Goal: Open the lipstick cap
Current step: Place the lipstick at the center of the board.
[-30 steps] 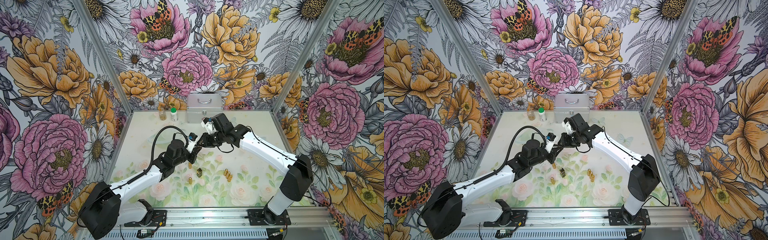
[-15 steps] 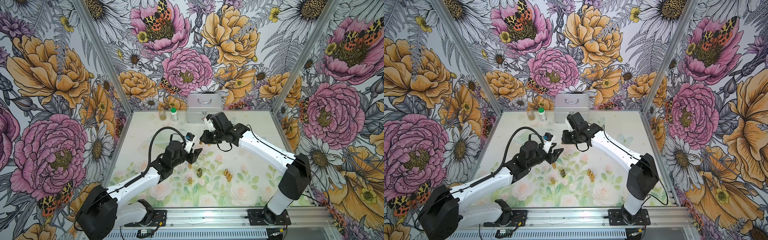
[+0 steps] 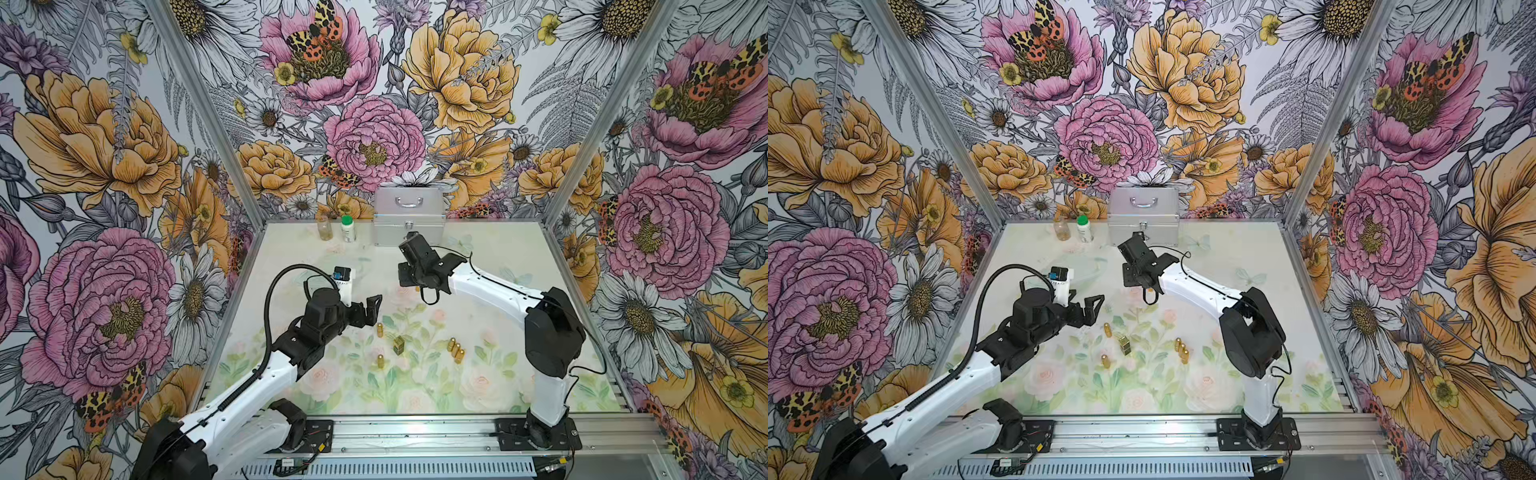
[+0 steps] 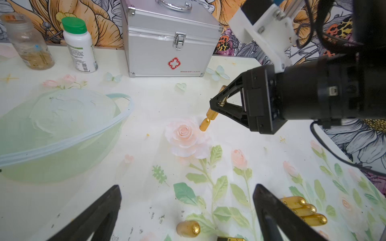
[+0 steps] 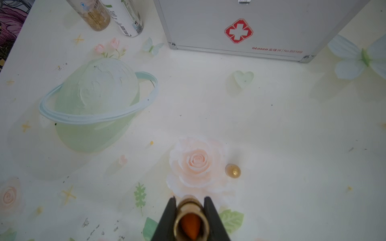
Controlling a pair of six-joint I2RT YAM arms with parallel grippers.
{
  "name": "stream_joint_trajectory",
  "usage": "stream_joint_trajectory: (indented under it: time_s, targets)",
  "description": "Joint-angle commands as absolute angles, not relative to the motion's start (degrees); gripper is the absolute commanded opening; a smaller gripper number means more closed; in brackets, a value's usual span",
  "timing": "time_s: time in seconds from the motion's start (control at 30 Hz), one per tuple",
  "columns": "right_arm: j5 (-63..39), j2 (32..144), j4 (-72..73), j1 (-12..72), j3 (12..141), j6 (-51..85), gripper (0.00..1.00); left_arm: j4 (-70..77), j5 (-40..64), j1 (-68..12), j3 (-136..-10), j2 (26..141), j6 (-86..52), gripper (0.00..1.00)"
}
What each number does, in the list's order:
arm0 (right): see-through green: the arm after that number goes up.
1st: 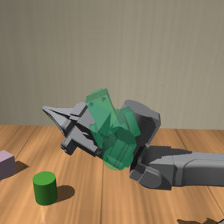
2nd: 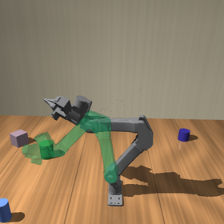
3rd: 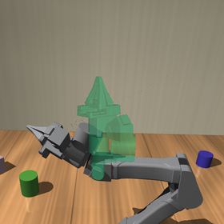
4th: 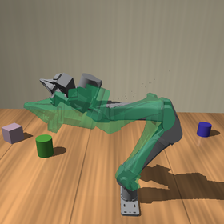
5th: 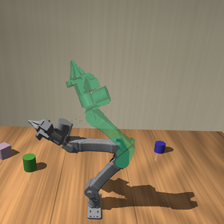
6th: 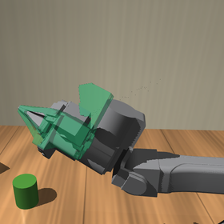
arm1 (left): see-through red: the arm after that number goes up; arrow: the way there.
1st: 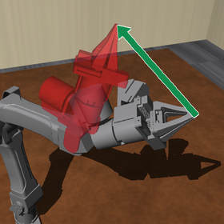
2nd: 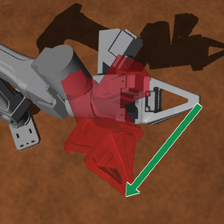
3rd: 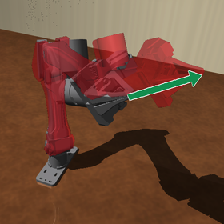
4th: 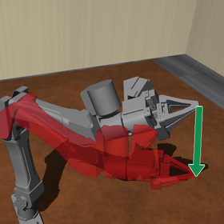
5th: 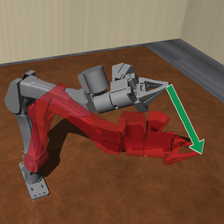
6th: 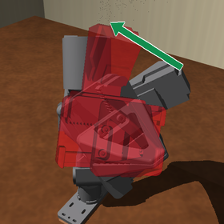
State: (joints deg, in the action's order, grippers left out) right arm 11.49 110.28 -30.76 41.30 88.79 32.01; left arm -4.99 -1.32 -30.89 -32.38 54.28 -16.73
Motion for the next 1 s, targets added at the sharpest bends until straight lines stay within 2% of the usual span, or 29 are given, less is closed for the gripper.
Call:
stream_joint_trajectory:
  time_s: [0.0, 0.4, 0.97]
  targets:
    - [17.1, 113.1, -26.6, 41.8, 87.7, 32.0, 0.17, -9.3, -2.9, -29.5, -32.2, 53.6, -20.1, 0.99]
    - [17.9, 121.3, -22.2, 41.9, 89.0, 31.6, 0.16, -8.3, -2.3, -29.5, -32.1, 54.8, -20.7, 0.99]
    - [19.1, 124.9, -19.1, 41.9, 89.5, 31.3, 0.16, -7.6, -2.4, -29.4, -31.9, 55.0, -20.2, 0.99]
